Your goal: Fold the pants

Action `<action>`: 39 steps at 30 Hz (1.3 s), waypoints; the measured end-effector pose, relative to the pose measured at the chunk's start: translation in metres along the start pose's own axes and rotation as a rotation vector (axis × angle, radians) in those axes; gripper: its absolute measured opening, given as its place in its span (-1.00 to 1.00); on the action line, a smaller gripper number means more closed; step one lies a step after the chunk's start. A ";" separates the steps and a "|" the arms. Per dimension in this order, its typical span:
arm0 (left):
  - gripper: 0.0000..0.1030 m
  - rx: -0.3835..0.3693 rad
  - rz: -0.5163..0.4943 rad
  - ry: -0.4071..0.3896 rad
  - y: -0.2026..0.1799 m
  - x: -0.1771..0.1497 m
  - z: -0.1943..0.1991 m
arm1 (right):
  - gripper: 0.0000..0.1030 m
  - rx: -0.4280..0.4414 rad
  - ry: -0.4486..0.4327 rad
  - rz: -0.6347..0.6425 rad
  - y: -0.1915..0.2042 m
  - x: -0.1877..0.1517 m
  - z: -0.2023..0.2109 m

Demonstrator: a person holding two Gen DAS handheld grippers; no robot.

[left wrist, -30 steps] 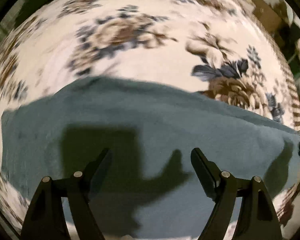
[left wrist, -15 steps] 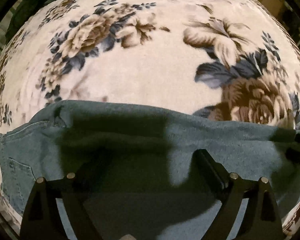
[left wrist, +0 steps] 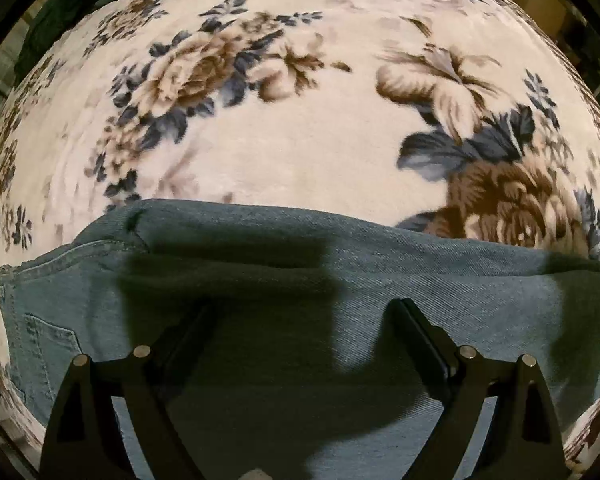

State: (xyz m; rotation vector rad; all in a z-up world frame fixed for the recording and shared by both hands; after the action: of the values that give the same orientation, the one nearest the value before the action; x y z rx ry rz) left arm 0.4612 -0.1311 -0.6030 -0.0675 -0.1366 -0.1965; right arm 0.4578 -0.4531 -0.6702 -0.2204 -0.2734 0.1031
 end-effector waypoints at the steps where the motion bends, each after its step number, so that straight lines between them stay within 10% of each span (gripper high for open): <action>1: 0.80 0.000 0.000 -0.003 0.000 0.000 0.002 | -1.00 0.046 0.032 -0.030 -0.002 0.008 -0.004; 5: 0.80 0.005 -0.024 -0.024 0.000 0.002 0.009 | -0.81 0.258 0.121 -0.079 0.028 0.003 0.000; 8: 0.79 0.014 -0.040 0.004 -0.002 0.000 0.004 | 0.20 0.302 0.181 0.014 0.061 -0.013 -0.003; 9: 0.80 0.016 -0.044 0.010 -0.003 0.000 0.002 | 0.23 0.287 0.221 0.056 0.071 -0.020 -0.011; 13: 0.80 0.018 -0.054 0.007 -0.005 -0.001 0.000 | 0.02 0.168 0.219 0.118 0.083 -0.031 -0.028; 14: 0.80 0.017 -0.055 0.006 -0.006 0.000 0.001 | -0.69 0.139 0.187 0.127 0.087 -0.030 -0.027; 15: 0.80 0.011 -0.052 0.005 -0.006 -0.001 0.003 | -0.93 0.108 0.169 0.144 0.089 -0.031 -0.024; 22: 0.80 0.004 -0.034 -0.008 0.005 -0.004 0.007 | -0.96 -0.001 0.030 0.153 0.086 -0.025 0.007; 28: 0.80 0.004 -0.044 0.006 0.009 -0.010 0.012 | -0.93 0.018 0.100 0.113 0.087 -0.001 -0.015; 32: 0.80 -0.017 -0.092 -0.010 0.008 -0.029 0.024 | 0.08 0.183 0.125 -0.159 0.040 -0.019 0.003; 39: 0.80 -0.065 -0.046 0.060 0.007 -0.083 0.012 | 0.12 -0.039 0.147 -0.769 -0.153 -0.175 0.042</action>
State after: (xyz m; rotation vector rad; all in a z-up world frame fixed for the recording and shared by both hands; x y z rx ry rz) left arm 0.3803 -0.1080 -0.6030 -0.1231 -0.0718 -0.2488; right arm 0.2899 -0.6163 -0.6405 -0.1482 -0.1988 -0.6773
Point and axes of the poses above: each gripper's, at about its wrist camera, not at the fingertips, and z roughly against the way its jaws point, y to its left, x to its top, the point moved 7 cm from there along -z, roughly the way its jaws point, and after that the axes turned 4 degrees about -x, right-handed, at the moved point
